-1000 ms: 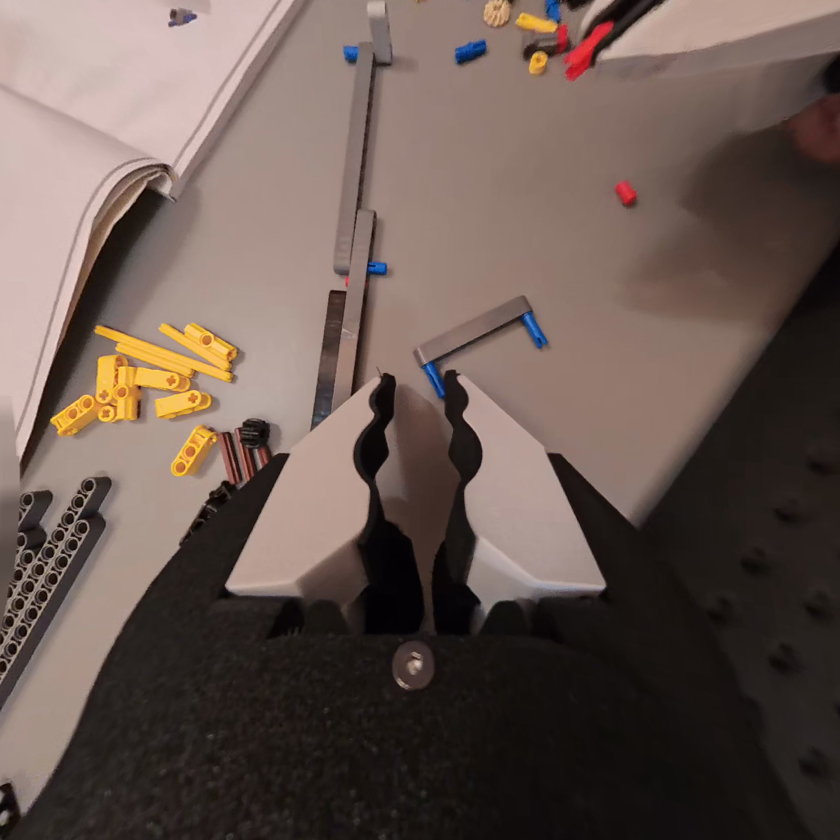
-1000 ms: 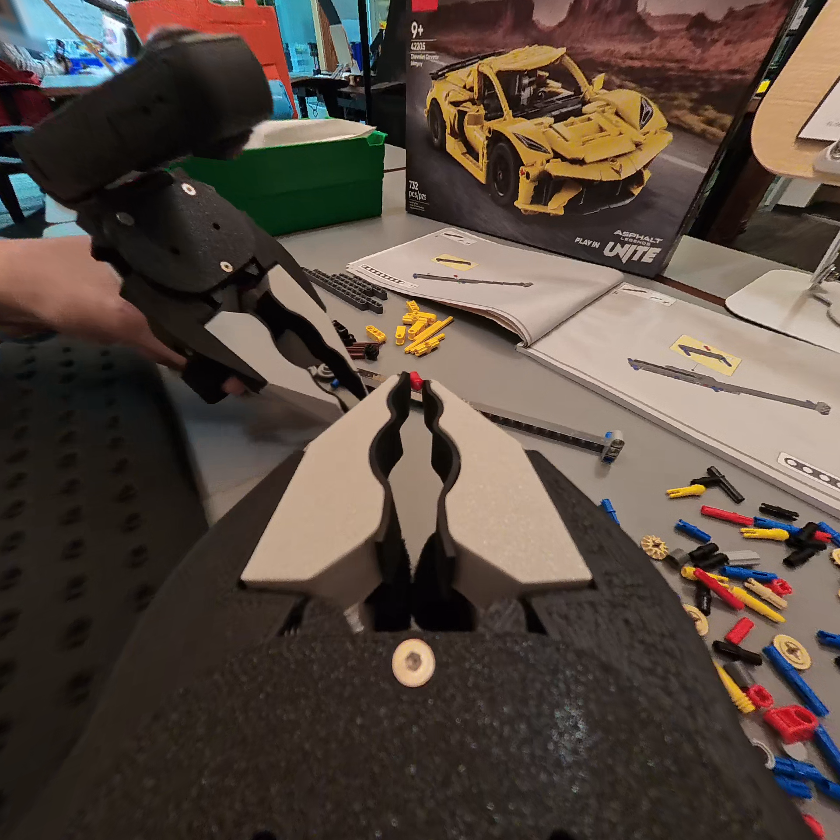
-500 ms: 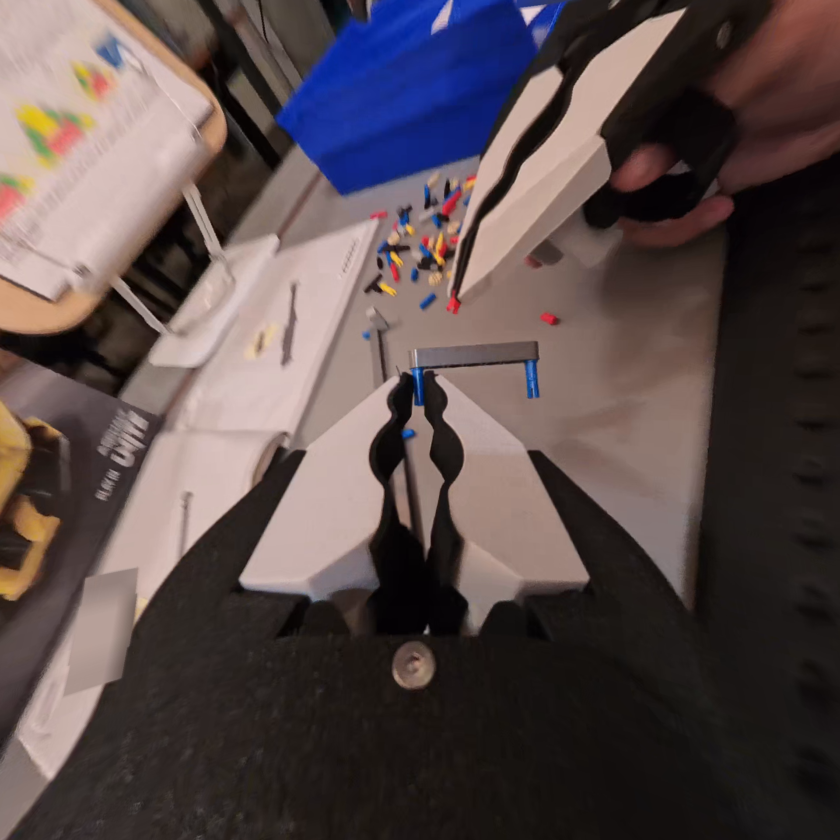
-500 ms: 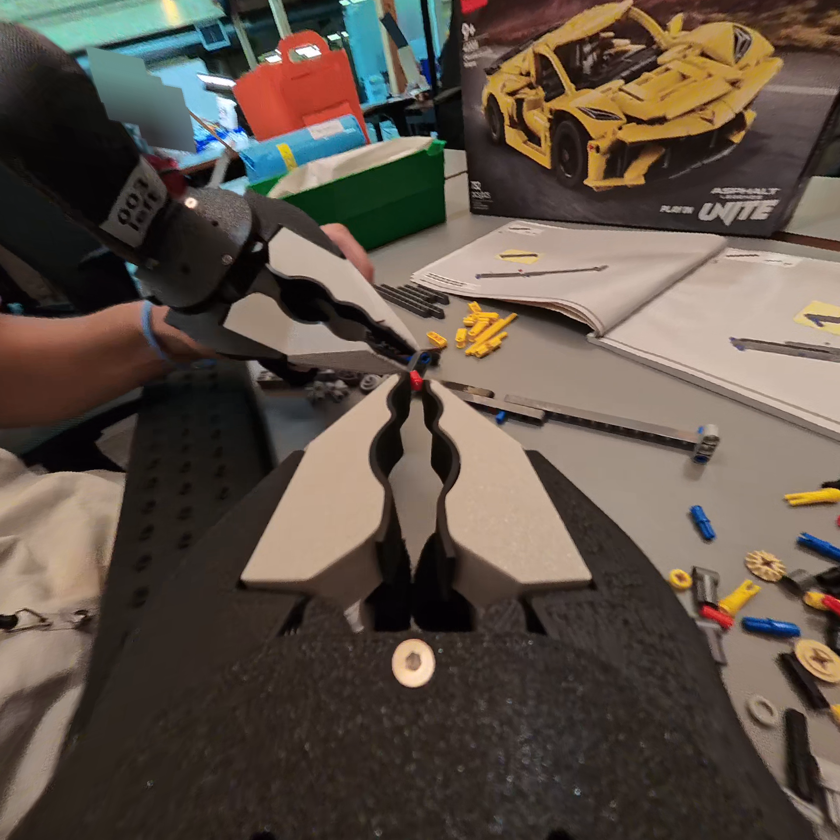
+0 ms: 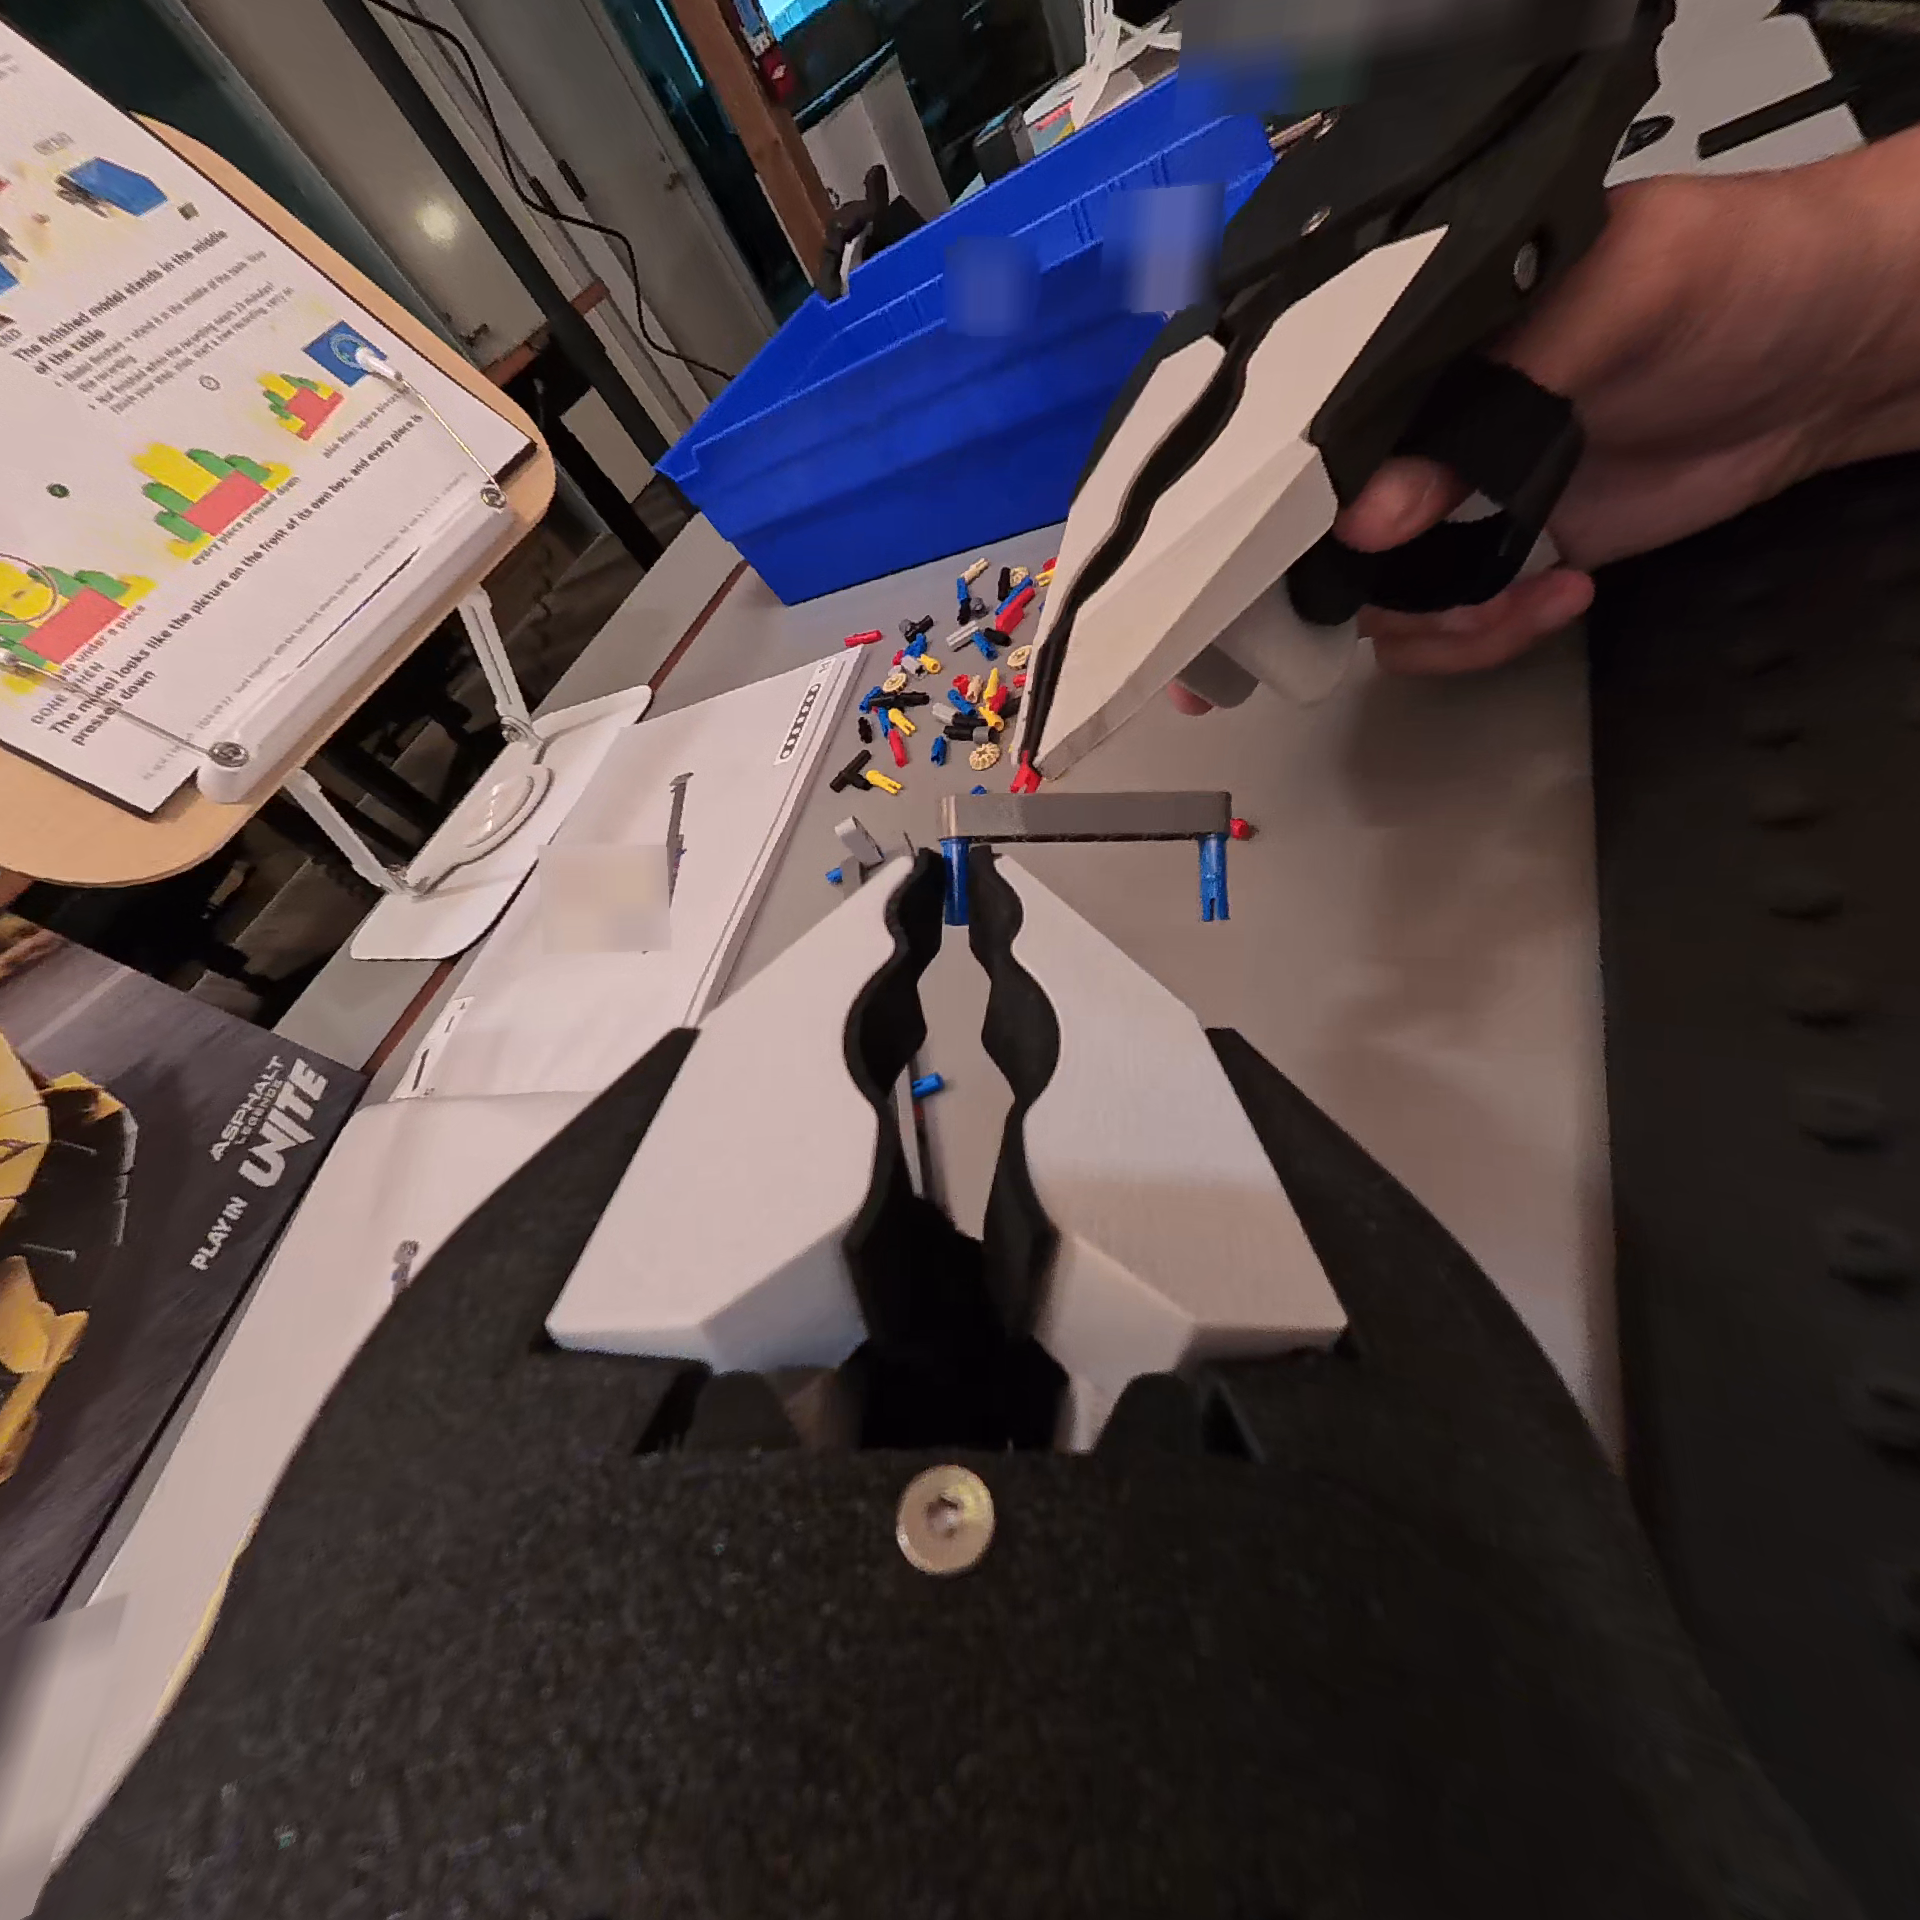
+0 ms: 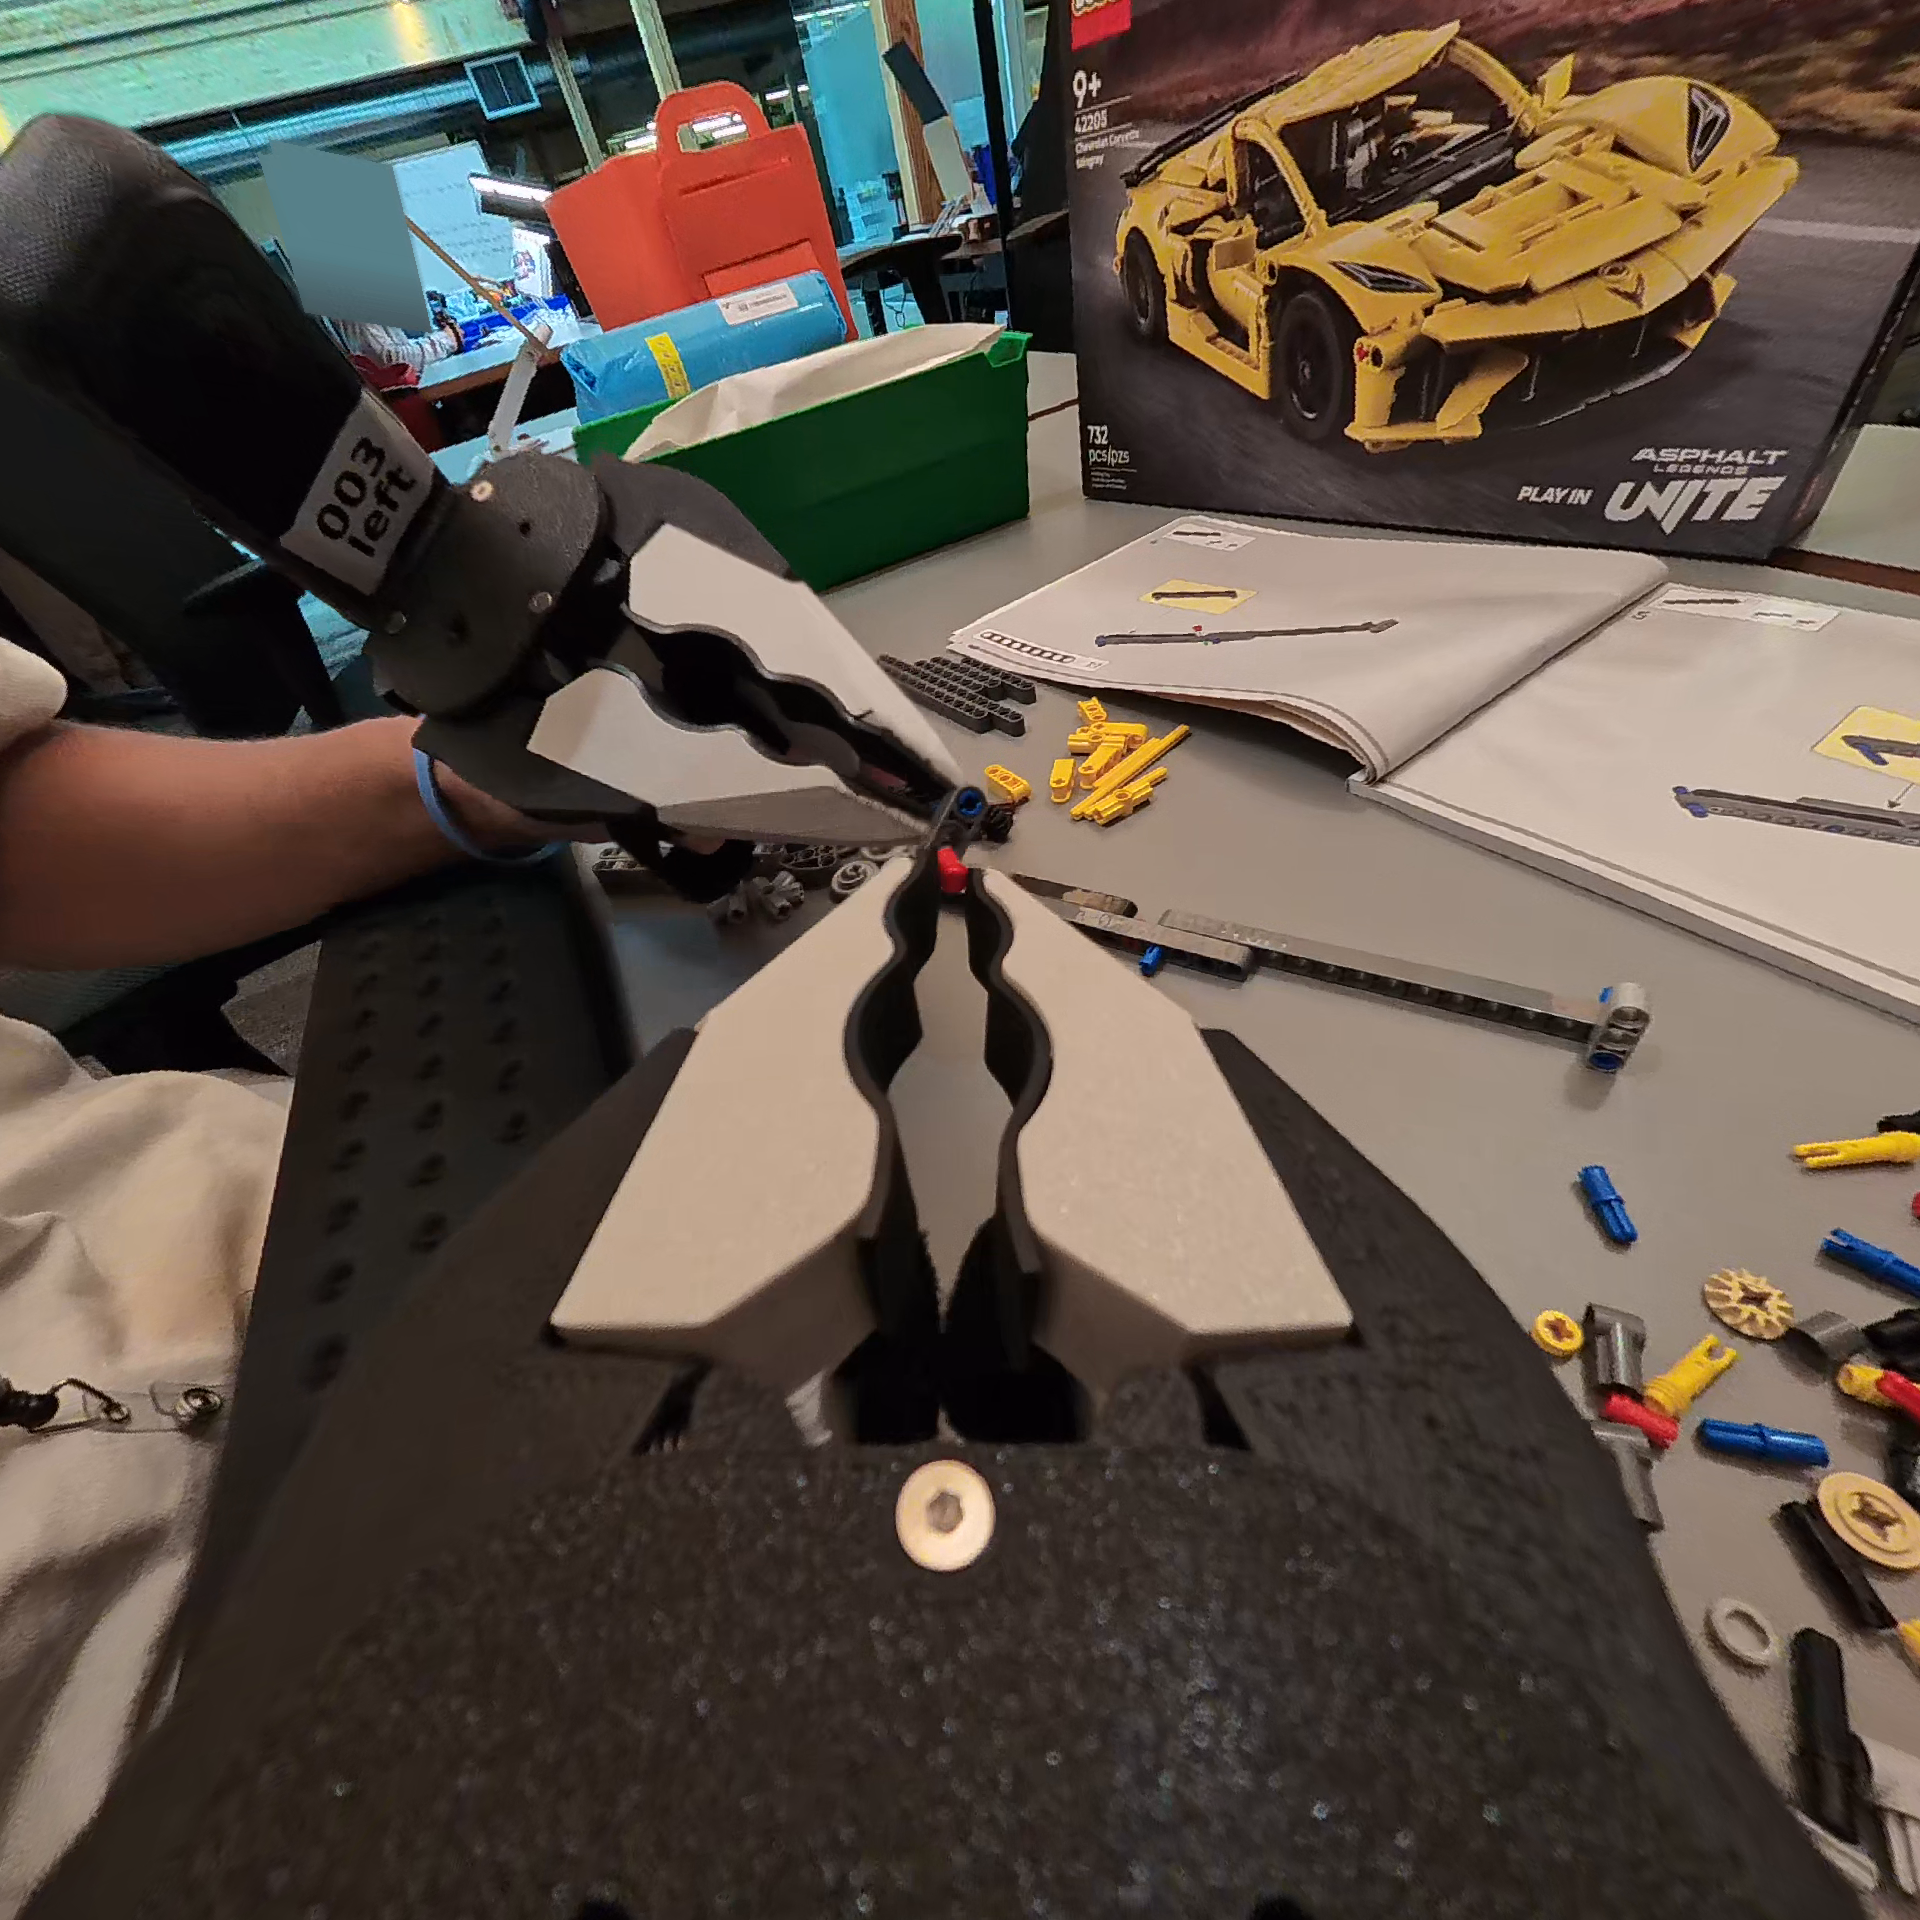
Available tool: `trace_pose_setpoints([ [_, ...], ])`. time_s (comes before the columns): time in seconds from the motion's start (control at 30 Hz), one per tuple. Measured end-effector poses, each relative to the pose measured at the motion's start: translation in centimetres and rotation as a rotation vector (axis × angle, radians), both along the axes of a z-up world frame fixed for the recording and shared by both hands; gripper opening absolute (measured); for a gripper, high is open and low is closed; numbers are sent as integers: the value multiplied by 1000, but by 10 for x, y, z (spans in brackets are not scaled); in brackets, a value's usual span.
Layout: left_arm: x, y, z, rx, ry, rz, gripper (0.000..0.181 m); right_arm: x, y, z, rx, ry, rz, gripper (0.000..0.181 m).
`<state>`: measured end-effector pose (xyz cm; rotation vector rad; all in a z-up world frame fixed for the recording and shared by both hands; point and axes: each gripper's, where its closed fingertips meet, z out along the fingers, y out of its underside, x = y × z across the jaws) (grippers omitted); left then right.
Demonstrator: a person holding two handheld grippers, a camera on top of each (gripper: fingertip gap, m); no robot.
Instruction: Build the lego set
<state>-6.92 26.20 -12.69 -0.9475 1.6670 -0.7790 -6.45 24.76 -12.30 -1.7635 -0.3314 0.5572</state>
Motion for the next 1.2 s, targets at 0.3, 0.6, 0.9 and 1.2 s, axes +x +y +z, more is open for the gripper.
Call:
trace_pose_setpoints([
  [0.3, -7, 17, -6, 79, 64, 105, 3, 2, 1, -2, -4, -23, -20, 4],
  [0.6, -24, 33, 23, 432, 34, 145, 3, -13, 5, 8, 35, -12, 12, 4],
  [0.9, -14, 5, 17, 187, -72, 49, 3, -17, -3, 12, 33, 49, 55, 4],
  [1.2, -12, -2, 20, -83, -80, 20, 4, -17, -5, 18, 42, 109, 75, 4],
])
